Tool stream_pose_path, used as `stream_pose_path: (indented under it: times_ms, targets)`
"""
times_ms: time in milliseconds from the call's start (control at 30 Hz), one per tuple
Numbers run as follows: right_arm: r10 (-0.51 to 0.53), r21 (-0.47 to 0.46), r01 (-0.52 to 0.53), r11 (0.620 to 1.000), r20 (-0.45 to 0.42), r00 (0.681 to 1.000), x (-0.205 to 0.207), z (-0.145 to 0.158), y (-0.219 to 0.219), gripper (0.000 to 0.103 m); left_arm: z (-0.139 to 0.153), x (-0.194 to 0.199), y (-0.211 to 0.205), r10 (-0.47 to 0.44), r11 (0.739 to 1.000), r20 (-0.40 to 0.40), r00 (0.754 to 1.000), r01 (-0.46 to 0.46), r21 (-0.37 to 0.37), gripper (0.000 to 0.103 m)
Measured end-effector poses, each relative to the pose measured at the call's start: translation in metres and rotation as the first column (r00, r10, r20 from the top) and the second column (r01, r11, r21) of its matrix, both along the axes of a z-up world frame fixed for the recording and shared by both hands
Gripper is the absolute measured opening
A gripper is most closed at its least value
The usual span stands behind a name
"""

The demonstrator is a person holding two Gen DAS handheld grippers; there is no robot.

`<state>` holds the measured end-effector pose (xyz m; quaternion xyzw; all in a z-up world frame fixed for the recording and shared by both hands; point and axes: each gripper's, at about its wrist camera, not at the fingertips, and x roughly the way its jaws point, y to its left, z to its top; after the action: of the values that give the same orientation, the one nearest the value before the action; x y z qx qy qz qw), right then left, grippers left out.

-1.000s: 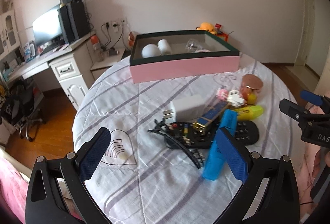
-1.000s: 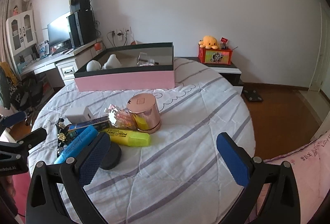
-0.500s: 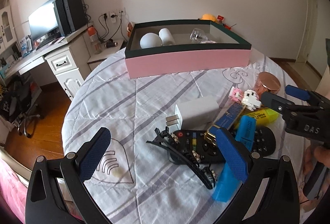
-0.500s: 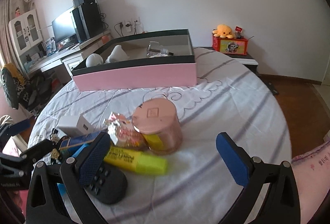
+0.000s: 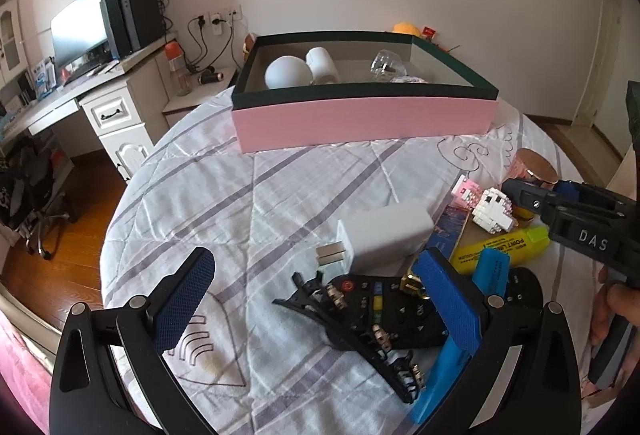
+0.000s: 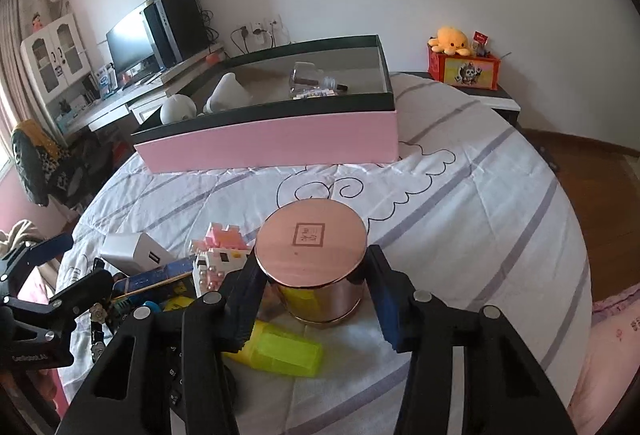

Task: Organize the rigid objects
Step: 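Grasp the white charger with the left tool while the right tool grasps the rose-gold jar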

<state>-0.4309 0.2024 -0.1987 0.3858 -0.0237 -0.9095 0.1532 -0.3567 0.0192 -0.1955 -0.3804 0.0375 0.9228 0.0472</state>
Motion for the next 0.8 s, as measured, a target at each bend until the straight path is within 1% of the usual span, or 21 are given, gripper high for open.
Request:
stream_pose_path:
  times_ms: [233, 433, 467, 500, 533, 600, 633, 733, 800]
  targets:
    - [-0.003, 0.023, 0.003, 1.0, 0.003, 1.0, 0.0, -0.001, -0.001, 0.05, -0.001, -0.01, 0.012, -0.013, 1.0, 0.011, 1.0, 0.013, -0.003, 0.103]
    - [0.0, 0.002, 0.0, 1.0, 0.022, 1.0, -0.003, -0.003, 0.003, 0.051, -0.006, -0.022, 0.016, 0.003, 0.999, 0.03, 1.0, -0.004, 0.043, 0.103]
    - [0.0, 0.0, 0.0, 1.0, 0.024, 1.0, -0.003, -0.003, 0.003, 0.051, -0.008, -0.024, 0.017, 0.006, 0.999, 0.038, 0.999, -0.008, 0.043, 0.101]
    - [0.001, -0.001, -0.001, 1.0, 0.026, 1.0, -0.004, -0.003, 0.004, 0.051, -0.009, -0.026, 0.018, 0.01, 0.999, 0.035, 0.999, -0.012, 0.04, 0.094]
    - [0.0, -0.001, 0.0, 1.0, 0.028, 1.0, -0.004, -0.003, 0.004, 0.051, -0.01, -0.027, 0.017, 0.013, 0.999, 0.031, 0.999, -0.015, 0.043, 0.088]
    - [-0.001, 0.006, 0.001, 1.0, 0.036, 0.999, -0.005, -0.004, 0.002, 0.051, -0.012, -0.029, 0.017, -0.01, 0.998, 0.046, 0.999, 0.007, 0.066, 0.069]
    - [-0.002, 0.012, 0.001, 1.0, 0.042, 0.999, -0.006, -0.005, 0.001, 0.051, -0.013, -0.029, 0.018, -0.016, 0.998, 0.048, 0.999, 0.012, 0.065, 0.067]
    - [-0.002, 0.022, 0.001, 1.0, 0.039, 0.999, -0.005, -0.005, -0.001, 0.051, -0.012, -0.026, 0.021, -0.019, 1.0, 0.023, 1.0, 0.019, 0.016, 0.067]
    - [-0.002, 0.026, 0.001, 1.0, 0.037, 0.999, -0.005, -0.005, -0.001, 0.051, -0.012, -0.025, 0.02, -0.016, 1.0, 0.017, 1.0, 0.016, 0.004, 0.067]
